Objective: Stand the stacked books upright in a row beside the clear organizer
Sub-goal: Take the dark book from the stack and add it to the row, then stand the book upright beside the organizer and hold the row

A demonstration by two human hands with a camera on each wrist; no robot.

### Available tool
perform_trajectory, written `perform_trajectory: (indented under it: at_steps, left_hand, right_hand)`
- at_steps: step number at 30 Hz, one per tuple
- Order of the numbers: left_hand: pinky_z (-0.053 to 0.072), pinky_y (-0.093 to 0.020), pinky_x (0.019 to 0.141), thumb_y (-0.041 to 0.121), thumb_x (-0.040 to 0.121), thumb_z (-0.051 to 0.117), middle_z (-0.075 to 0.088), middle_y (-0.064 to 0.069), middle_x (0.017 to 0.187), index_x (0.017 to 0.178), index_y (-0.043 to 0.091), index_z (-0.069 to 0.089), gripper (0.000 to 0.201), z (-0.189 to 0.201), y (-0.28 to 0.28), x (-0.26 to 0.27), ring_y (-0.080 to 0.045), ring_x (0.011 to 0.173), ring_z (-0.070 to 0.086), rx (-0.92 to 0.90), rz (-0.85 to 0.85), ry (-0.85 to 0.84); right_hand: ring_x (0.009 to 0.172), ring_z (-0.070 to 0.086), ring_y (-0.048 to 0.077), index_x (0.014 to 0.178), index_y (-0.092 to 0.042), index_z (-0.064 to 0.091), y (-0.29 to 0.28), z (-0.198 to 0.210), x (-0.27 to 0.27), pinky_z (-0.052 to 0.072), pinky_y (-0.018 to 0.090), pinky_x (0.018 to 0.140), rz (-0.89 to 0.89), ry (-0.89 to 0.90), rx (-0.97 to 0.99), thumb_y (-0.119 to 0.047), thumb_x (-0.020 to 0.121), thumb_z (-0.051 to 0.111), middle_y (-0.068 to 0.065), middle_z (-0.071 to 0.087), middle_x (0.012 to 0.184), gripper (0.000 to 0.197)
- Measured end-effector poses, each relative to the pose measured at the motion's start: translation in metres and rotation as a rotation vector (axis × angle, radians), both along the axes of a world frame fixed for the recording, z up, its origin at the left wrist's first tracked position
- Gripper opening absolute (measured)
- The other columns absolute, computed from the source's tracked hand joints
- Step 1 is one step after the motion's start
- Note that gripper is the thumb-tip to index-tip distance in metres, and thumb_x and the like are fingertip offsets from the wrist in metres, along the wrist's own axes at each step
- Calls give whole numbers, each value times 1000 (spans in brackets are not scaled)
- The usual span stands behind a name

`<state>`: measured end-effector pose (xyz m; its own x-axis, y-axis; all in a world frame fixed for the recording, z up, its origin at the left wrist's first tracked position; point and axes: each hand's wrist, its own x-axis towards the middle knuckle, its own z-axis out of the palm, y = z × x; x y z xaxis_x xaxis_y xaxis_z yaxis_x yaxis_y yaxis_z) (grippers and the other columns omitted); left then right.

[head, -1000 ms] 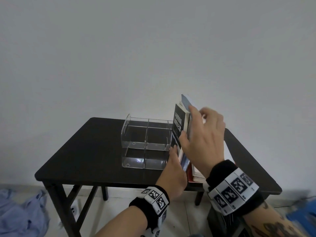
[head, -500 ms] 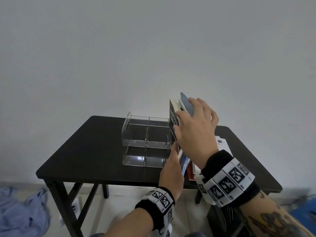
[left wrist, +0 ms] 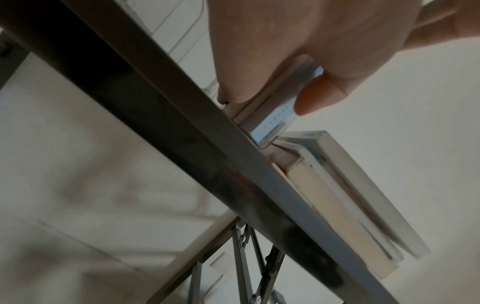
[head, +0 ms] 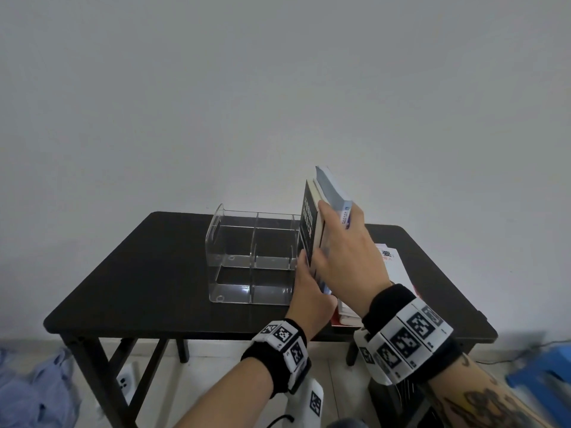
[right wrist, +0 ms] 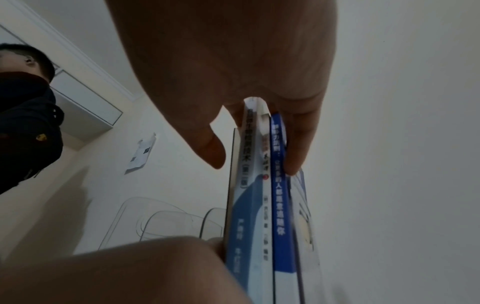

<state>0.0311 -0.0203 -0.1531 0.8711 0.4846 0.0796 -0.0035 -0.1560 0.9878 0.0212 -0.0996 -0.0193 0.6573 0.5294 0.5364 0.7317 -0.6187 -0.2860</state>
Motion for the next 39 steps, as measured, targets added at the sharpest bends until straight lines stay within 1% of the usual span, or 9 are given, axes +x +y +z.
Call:
perform_trajectory:
  at_steps: [3, 7, 12, 15, 19, 24, 29, 35, 39]
  left_hand:
    - [40, -40, 112, 26, 76, 66, 33, 4, 152, 149, 46, 5, 97, 24, -3, -19, -17, 136, 42, -62, -31, 4]
    - [36, -44, 115, -2, 80, 65, 27, 2, 157, 148, 50, -5, 111, 20, -1, -24, -19, 143, 34, -70, -55, 33]
    - [42, -45, 110, -11, 75, 64, 22, 5, 157, 148, 51, -5, 118, 19, 2, -26, -20, 144, 29, -60, -91, 14]
    - [44, -47, 107, -9, 76, 69, 22, 3, 157, 148, 51, -5, 120, 18, 4, -25, -20, 144, 30, -57, -89, 6]
    - [45, -49, 106, -9, 79, 69, 25, 2, 155, 146, 54, -5, 118, 16, 2, -21, -20, 143, 32, -78, -76, -9]
    - [44, -48, 107, -10, 77, 67, 25, 2, 155, 146, 54, -6, 119, 15, 2, -18, -18, 142, 34, -78, -76, -19]
    - [46, -47, 106, -8, 76, 68, 29, 3, 154, 144, 57, -3, 118, 12, 3, -16, -18, 140, 38, -57, -65, -25]
    - [46, -48, 105, -6, 75, 70, 28, 3, 153, 142, 60, -4, 119, 12, 6, -17, -19, 140, 37, -35, -80, -4]
    - [48, -49, 104, -5, 76, 71, 29, 4, 152, 144, 57, -5, 119, 13, 8, -18, -17, 139, 37, -23, -94, 5]
  right_hand:
    - [108, 51, 27, 146, -29, 24, -5, 2, 0, 55, 36, 86, 28, -7, -27, -25, 89, 54, 9, 22, 151, 65]
    - [97, 60, 22, 143, -29, 34, -19, 4, -3, 56, 32, 68, 66, -43, 91, -10, 86, 59, 8, 29, 148, 65]
    - [79, 61, 5, 118, -35, 37, -55, -3, 2, 53, 37, 70, 120, 11, 335, 5, 78, 53, -5, 56, 116, 58]
    - [95, 61, 15, 124, -24, 42, -73, -14, 25, 48, 32, 77, -110, 82, 203, -9, 86, 53, -3, 60, 118, 42]
    - [111, 54, 32, 131, -8, 40, -87, -37, 67, 45, 37, 85, -375, 446, -199, -32, 90, 56, 15, 55, 127, 50]
    - [95, 61, 27, 115, -5, 45, -94, -52, 87, 47, 32, 71, -456, 605, -388, -61, 82, 62, 10, 62, 107, 67]
    - [61, 52, 14, 72, -11, 49, -100, -38, 96, 36, 27, 49, -473, 596, -311, -48, 77, 76, 2, 57, 69, 46]
    - [56, 53, 20, 60, -8, 55, -105, -35, 110, 37, 27, 50, -418, 803, -60, -23, 73, 84, 4, 58, 61, 34]
    - [60, 50, 19, 63, -11, 52, -107, -39, 109, 40, 26, 52, -418, 798, -109, -19, 79, 76, 4, 54, 65, 30]
